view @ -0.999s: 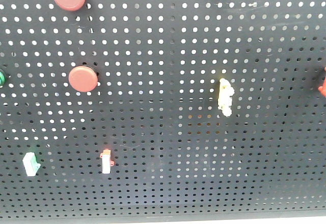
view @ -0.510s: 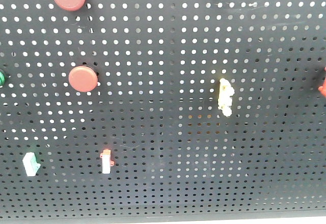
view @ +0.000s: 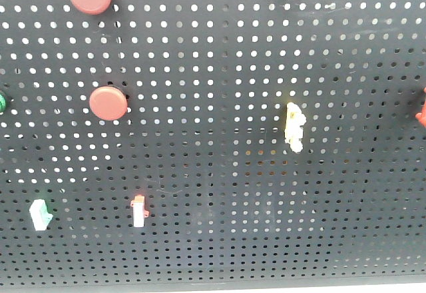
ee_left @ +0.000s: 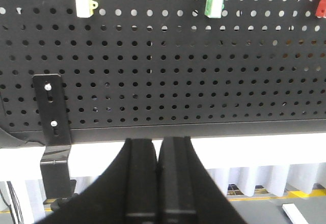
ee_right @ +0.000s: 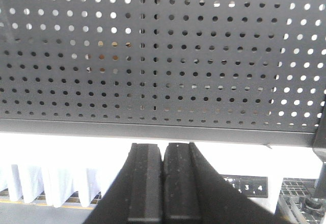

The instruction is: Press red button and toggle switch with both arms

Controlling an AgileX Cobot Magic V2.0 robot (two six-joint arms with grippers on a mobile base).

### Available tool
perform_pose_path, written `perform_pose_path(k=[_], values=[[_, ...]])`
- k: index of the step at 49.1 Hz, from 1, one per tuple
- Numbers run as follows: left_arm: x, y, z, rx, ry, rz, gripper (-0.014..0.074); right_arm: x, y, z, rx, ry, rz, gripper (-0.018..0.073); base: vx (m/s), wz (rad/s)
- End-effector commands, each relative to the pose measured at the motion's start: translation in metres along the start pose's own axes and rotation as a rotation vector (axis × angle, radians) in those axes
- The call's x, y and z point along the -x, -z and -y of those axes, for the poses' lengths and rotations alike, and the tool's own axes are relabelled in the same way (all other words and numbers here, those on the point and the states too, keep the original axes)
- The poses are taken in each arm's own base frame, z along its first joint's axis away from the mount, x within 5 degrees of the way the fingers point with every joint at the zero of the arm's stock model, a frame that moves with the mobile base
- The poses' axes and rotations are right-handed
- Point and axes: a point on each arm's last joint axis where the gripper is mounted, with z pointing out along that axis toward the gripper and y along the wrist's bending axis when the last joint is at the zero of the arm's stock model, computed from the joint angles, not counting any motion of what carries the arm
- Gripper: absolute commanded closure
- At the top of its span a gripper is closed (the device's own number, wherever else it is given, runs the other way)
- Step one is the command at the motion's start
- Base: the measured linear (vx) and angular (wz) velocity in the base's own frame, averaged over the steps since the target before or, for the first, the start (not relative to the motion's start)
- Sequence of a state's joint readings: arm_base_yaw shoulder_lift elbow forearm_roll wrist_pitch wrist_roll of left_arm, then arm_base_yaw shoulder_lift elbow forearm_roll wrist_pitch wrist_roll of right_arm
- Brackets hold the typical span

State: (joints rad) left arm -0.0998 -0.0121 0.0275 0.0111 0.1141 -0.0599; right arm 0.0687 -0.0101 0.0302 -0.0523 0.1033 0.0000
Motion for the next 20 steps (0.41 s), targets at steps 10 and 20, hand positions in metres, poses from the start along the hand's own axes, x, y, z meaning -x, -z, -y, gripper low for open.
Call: perform_pose_path(k=[10,20], values=[[-0.0037,-0.0005,0.0000,-0.006,0.006,0.060,0.0594,0.0045,0.0010,0.0002,-0.006,0.013,0.087,0.0562,0.00,0.00],[-0.0037,-0.0005,0.0000,-0.006,0.006,0.060,0.0594,0.0045,0.0010,0.0002,-0.006,0.013,0.087,0.0562,0.00,0.00]])
